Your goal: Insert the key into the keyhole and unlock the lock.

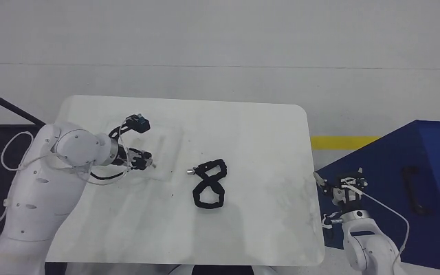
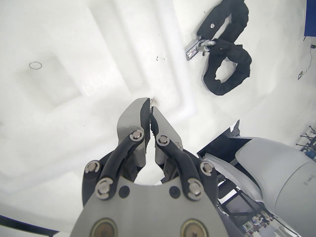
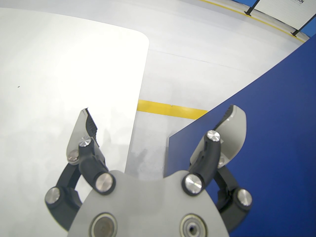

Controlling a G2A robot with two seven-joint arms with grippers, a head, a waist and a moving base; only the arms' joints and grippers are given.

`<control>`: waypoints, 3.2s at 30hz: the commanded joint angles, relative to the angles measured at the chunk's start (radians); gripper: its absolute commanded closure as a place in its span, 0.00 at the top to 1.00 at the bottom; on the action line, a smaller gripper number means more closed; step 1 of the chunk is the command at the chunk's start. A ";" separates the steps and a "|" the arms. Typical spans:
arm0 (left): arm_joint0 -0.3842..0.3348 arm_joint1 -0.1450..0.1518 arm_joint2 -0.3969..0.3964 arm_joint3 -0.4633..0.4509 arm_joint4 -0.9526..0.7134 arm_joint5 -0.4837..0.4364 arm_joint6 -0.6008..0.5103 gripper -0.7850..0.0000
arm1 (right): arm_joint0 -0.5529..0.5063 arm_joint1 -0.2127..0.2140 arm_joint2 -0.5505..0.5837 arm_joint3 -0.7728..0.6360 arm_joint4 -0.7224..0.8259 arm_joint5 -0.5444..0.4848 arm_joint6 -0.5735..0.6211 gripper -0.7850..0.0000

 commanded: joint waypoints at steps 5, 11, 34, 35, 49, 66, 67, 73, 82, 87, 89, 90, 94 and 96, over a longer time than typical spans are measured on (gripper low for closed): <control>0.017 0.039 0.004 -0.028 -0.025 -0.072 0.000 0.00 | 0.000 0.000 0.000 0.000 0.000 0.000 0.000 1.00; 0.105 0.067 -0.071 -0.177 0.063 -0.131 0.078 0.00 | 0.000 0.000 0.000 0.000 0.000 0.000 0.000 1.00; 0.468 0.102 -0.464 -0.062 -0.685 -0.372 0.284 0.00 | 0.000 0.000 0.000 0.000 0.000 0.000 0.000 1.00; 0.471 0.108 -0.447 -0.049 -0.724 -0.374 0.287 0.00 | 0.000 0.000 0.000 0.000 0.000 0.000 0.000 1.00; 0.471 0.110 -0.441 -0.049 -0.732 -0.375 0.287 0.00 | 0.000 0.000 0.000 0.000 0.000 0.000 0.000 1.00; 0.589 0.103 -0.544 0.090 -1.255 -0.383 0.296 0.00 | 0.000 0.000 0.000 0.000 0.000 0.000 0.000 1.00; 0.592 0.103 -0.559 0.110 -1.305 -0.360 0.272 0.00 | 0.000 0.000 0.000 0.000 0.000 0.000 0.000 1.00; 0.602 0.101 -0.588 0.154 -1.418 -0.278 0.190 0.00 | 0.000 0.000 0.000 0.000 0.000 0.000 0.000 1.00; 0.602 0.101 -0.588 0.154 -1.418 -0.278 0.190 0.00 | 0.121 -0.022 -0.342 -0.261 -0.183 -0.123 0.225 1.00; 0.602 0.101 -0.588 0.154 -1.418 -0.278 0.190 0.00 | 0.313 -0.071 -0.567 -0.230 -0.128 0.000 0.471 1.00; 0.602 0.101 -0.588 0.154 -1.418 -0.278 0.190 0.00 | 0.363 -0.083 -0.601 -0.211 -0.083 0.010 0.523 1.00; 0.602 0.101 -0.588 0.154 -1.418 -0.278 0.190 0.00 | 0.363 -0.083 -0.601 -0.211 -0.083 0.010 0.523 1.00; 0.602 0.101 -0.588 0.154 -1.418 -0.278 0.190 0.00 | 0.363 -0.083 -0.601 -0.211 -0.083 0.010 0.523 1.00; 0.602 0.101 -0.588 0.154 -1.418 -0.278 0.190 0.00 | 0.363 -0.083 -0.601 -0.211 -0.083 0.010 0.523 1.00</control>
